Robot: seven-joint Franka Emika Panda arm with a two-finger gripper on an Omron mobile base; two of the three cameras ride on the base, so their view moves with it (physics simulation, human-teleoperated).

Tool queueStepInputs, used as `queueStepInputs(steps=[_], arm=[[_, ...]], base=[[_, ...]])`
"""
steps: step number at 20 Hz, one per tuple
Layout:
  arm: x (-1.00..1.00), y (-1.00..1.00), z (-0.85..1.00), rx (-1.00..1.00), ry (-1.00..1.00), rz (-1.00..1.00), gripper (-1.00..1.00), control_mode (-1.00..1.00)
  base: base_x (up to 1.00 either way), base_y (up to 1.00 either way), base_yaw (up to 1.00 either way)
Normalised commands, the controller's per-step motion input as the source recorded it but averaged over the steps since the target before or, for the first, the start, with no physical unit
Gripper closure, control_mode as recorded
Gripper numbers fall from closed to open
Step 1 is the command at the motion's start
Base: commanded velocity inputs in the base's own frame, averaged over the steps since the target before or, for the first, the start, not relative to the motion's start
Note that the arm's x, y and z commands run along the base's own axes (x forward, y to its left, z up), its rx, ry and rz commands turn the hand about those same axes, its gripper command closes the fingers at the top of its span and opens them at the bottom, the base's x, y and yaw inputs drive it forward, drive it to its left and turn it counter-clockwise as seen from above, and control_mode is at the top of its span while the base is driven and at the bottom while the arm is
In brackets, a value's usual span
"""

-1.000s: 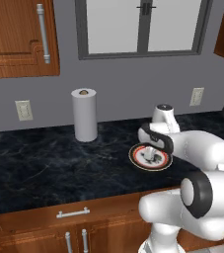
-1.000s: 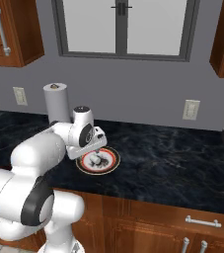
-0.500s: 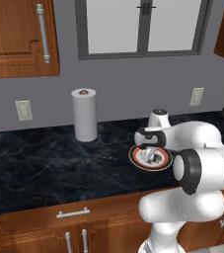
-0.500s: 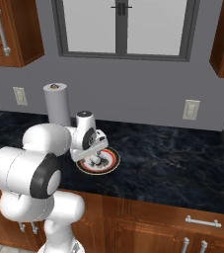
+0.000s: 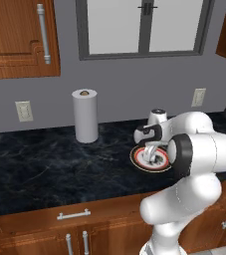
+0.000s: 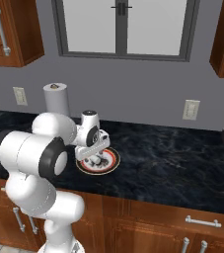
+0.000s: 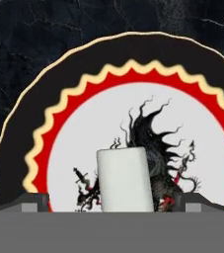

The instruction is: Pick up the marshmallow and place it in the cup of hot chocolate on the dining counter.

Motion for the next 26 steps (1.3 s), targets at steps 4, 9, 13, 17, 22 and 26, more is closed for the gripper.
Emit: queueStepInputs(steps=[4, 9, 13, 17, 22, 26], arm=[[0.24, 0.00, -0.07, 0.00, 0.03, 0.08, -1.00, -1.00], [0.05, 0.00, -0.15, 0.00, 0.05, 0.06, -1.00, -1.00], [0.00, 0.00, -0.19, 0.00, 0.03, 0.03, -1.00, -1.00], [0.01, 0.00, -0.19, 0.00, 0.04, 0.00, -1.00, -1.00], [0.00, 0.00, -0.14, 0.00, 0.00, 0.00, 1.00, -1.00], [0.00, 0.00, -0.04, 0.00, 0.00, 0.00, 1.00, -1.00]], base=[[0.00, 0.00, 0.00], [0.00, 0.00, 0.00], [0.00, 0.00, 0.00], [0.00, 0.00, 0.00], [0.00, 0.00, 0.00], [0.00, 0.00, 0.00]])
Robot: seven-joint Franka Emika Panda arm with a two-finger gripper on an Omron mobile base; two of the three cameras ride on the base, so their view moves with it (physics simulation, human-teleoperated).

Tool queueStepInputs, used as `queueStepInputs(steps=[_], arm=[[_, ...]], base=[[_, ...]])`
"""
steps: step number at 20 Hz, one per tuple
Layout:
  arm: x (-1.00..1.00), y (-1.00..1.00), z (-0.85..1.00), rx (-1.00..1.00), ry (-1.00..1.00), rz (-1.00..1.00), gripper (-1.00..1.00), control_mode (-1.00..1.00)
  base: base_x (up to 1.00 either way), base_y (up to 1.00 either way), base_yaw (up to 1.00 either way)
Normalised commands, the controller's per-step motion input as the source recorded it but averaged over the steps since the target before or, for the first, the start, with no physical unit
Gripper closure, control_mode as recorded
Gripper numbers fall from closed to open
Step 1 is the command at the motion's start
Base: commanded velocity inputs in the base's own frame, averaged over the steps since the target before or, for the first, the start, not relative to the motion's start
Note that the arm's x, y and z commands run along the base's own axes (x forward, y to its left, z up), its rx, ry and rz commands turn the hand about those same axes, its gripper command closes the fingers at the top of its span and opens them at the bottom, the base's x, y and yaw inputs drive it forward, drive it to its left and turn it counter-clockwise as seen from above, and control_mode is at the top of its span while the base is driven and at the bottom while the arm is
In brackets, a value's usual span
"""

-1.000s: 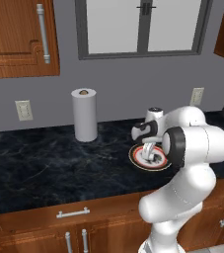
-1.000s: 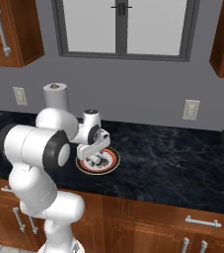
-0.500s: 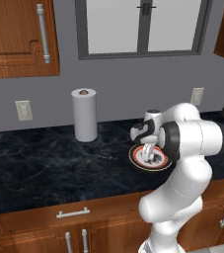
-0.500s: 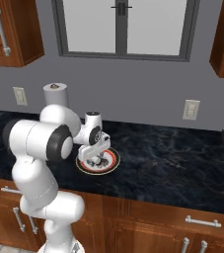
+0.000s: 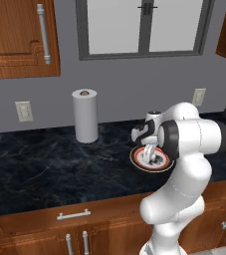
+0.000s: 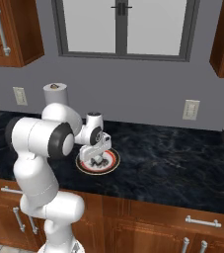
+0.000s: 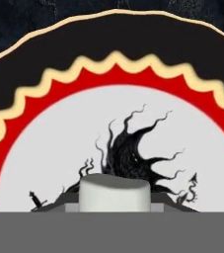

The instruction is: Pick up the marshmallow and place it in the cup of hot chocolate on the dining counter.

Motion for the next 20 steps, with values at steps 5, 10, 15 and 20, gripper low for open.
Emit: queueStepInputs(steps=[5, 10, 15, 20], arm=[[-0.04, 0.00, -0.06, 0.00, 0.00, 0.00, 1.00, -1.00], [-0.23, 0.00, 0.27, 0.00, -0.04, 0.00, 1.00, -1.00], [-0.54, 0.01, 0.96, 0.04, -0.29, 0.00, 1.00, -1.00], [-0.51, 0.19, 0.97, 0.16, -0.43, 0.00, 1.00, -1.00]], base=[[0.00, 0.00, 0.00], [0.00, 0.00, 0.00], [0.00, 0.00, 0.00], [0.00, 0.00, 0.00]])
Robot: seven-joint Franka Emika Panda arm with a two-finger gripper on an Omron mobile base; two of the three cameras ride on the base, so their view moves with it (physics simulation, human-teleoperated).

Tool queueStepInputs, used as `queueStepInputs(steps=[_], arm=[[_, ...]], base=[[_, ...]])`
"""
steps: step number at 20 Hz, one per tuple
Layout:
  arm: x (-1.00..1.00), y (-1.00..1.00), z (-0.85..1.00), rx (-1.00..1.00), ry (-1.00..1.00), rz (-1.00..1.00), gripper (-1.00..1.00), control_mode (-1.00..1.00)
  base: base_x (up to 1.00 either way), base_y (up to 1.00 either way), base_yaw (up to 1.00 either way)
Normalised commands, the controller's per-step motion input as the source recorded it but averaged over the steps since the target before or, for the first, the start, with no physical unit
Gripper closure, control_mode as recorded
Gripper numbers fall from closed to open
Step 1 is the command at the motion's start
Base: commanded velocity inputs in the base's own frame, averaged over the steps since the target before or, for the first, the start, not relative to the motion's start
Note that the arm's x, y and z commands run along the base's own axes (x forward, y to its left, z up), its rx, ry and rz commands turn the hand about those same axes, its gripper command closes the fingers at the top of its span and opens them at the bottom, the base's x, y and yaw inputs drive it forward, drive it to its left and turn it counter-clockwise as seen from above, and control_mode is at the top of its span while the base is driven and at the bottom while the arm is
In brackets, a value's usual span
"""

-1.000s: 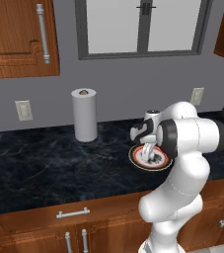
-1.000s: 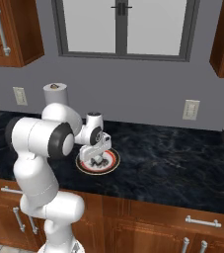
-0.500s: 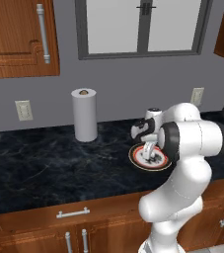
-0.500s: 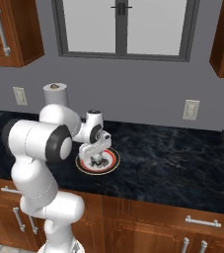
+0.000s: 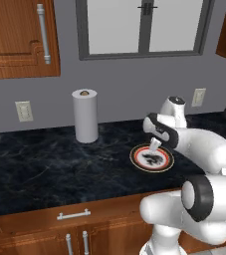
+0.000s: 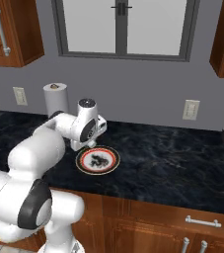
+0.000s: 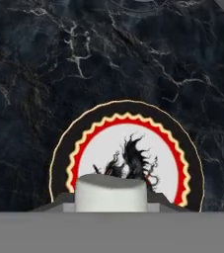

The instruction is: Pick up the marshmallow and place it in the cup of hot chocolate on the dining counter.

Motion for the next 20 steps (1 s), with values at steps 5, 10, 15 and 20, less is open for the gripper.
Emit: queueStepInputs(steps=[5, 10, 15, 20], arm=[[-0.18, 0.24, 0.93, 0.30, -0.27, 0.08, 1.00, -1.00], [-0.34, 0.07, 0.81, 0.38, -0.25, 0.16, 1.00, -1.00], [-0.40, 0.00, 0.54, 0.45, -0.25, 0.15, 1.00, -1.00], [-0.30, 0.02, 0.25, 0.42, -0.20, 0.15, 1.00, -1.00]], base=[[0.00, 0.00, 0.00], [0.00, 0.00, 0.00], [0.00, 0.00, 0.00], [0.00, 0.00, 0.00]])
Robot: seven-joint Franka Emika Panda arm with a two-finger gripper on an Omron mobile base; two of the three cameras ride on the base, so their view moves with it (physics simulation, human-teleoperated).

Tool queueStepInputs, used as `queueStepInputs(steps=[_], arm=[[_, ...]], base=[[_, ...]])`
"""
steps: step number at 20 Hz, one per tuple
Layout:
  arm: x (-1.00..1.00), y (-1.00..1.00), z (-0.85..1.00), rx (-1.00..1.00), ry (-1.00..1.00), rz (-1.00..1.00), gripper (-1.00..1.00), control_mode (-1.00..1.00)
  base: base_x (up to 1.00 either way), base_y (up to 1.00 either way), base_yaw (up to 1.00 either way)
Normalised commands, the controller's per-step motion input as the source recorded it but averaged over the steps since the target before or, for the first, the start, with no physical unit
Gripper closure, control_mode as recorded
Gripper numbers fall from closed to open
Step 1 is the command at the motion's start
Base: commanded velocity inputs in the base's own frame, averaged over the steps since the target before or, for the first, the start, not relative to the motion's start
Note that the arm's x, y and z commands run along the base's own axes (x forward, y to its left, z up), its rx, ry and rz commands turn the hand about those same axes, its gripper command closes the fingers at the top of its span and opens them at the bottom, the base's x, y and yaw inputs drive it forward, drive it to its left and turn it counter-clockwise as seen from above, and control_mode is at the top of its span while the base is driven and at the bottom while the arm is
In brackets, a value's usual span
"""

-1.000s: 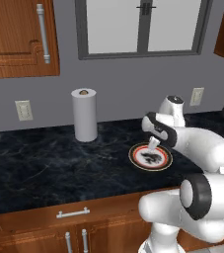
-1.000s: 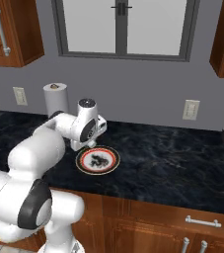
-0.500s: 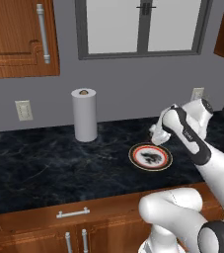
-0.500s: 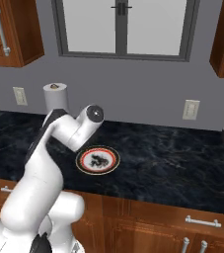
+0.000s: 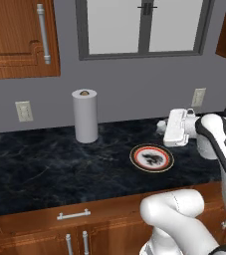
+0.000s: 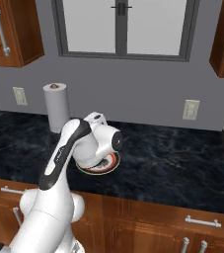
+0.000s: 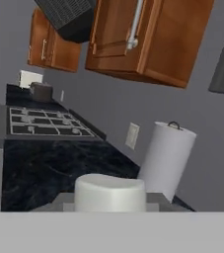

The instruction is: Pick up the marshmallow and place it in the cup of hot chocolate on the dining counter.

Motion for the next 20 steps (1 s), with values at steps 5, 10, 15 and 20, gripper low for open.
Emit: queueStepInputs(steps=[5, 10, 15, 20], arm=[[-0.18, 0.12, 0.14, 0.34, -0.06, 0.16, 1.00, -1.00], [-0.04, 0.00, 0.27, 0.02, 0.05, 0.30, 1.00, -1.00], [-0.03, 0.00, 0.16, -0.02, 0.07, 0.40, 1.00, -1.00], [-0.17, 0.00, 0.01, 0.00, -0.01, 0.36, 1.00, -1.00]], base=[[0.00, 0.00, 0.00], [0.00, 0.00, 0.00], [0.00, 0.00, 0.00], [0.00, 0.00, 0.00]])
